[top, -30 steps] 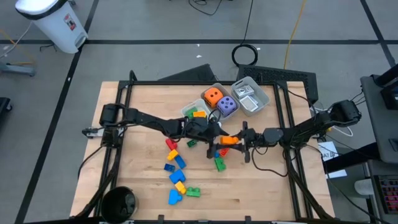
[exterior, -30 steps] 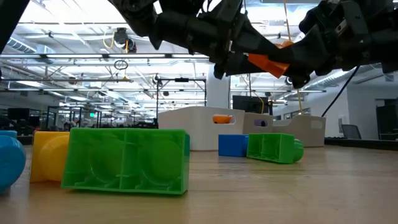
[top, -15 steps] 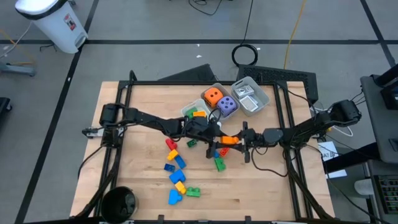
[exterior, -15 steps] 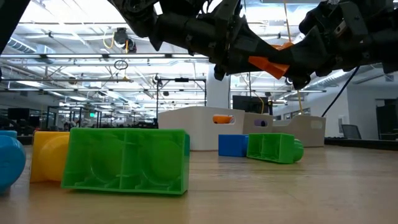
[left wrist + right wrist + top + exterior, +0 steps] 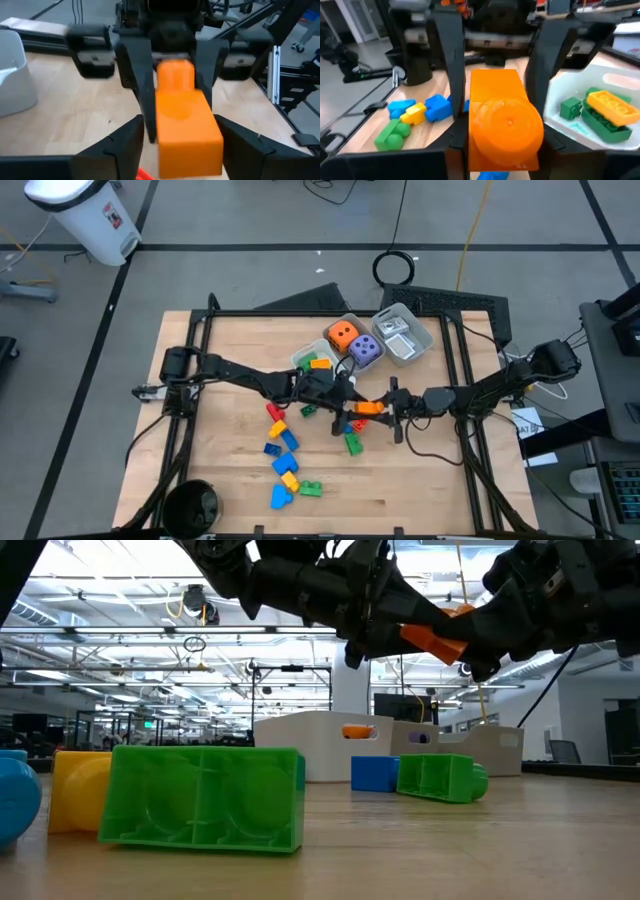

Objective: Pick & Place Toys
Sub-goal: Put the orange game piece into the white bin

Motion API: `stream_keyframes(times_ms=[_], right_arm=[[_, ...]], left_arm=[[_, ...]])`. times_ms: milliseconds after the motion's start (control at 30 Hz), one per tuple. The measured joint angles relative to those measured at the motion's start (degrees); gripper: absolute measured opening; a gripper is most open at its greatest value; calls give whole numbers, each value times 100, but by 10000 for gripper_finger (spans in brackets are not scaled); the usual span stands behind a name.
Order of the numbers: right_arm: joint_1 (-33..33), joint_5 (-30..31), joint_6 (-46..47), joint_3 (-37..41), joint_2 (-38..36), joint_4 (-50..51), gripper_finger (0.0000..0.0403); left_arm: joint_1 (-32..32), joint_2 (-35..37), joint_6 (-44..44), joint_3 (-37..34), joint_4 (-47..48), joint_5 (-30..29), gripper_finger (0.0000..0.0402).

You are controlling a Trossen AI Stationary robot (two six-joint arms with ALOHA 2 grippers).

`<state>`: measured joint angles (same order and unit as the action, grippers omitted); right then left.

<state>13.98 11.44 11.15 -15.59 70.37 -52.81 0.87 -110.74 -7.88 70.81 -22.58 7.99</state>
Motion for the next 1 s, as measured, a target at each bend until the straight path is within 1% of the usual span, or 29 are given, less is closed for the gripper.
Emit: stream_keyframes(times_ms=[100, 200, 300, 433, 633, 733, 833, 900, 967, 1000], right_arm=[[6, -220, 6, 10, 11, 64, 112], [6, -361, 7, 10, 10, 23, 118], [4, -268, -4, 10, 10, 16, 109], [5, -271, -144, 10, 10, -61, 99], [4, -251, -202, 10, 10, -333, 110], [2, -249, -200, 10, 10, -331, 108], [0, -191, -134, 12, 6, -299, 100], [-3, -128, -22, 17, 6, -284, 100], [-5, -122, 108, 17, 6, -273, 110], [-5, -135, 140, 17, 6, -265, 118]], left_arm=[[17, 25, -12, 0, -89, -38, 257], [30, 37, -11, 0, -140, -27, 267], [22, 37, -6, 0, -119, 3, 267], [21, 39, 4, 0, -110, 144, 256], [23, 39, 13, 0, -87, 251, 235], [17, 39, 19, 0, -81, 263, 219], [12, 39, 36, 0, -55, 208, 191], [11, 45, 72, 0, -37, 165, 163], [2, 46, 46, 0, -42, 164, 141], [-10, 46, 46, 0, -47, 192, 141]])
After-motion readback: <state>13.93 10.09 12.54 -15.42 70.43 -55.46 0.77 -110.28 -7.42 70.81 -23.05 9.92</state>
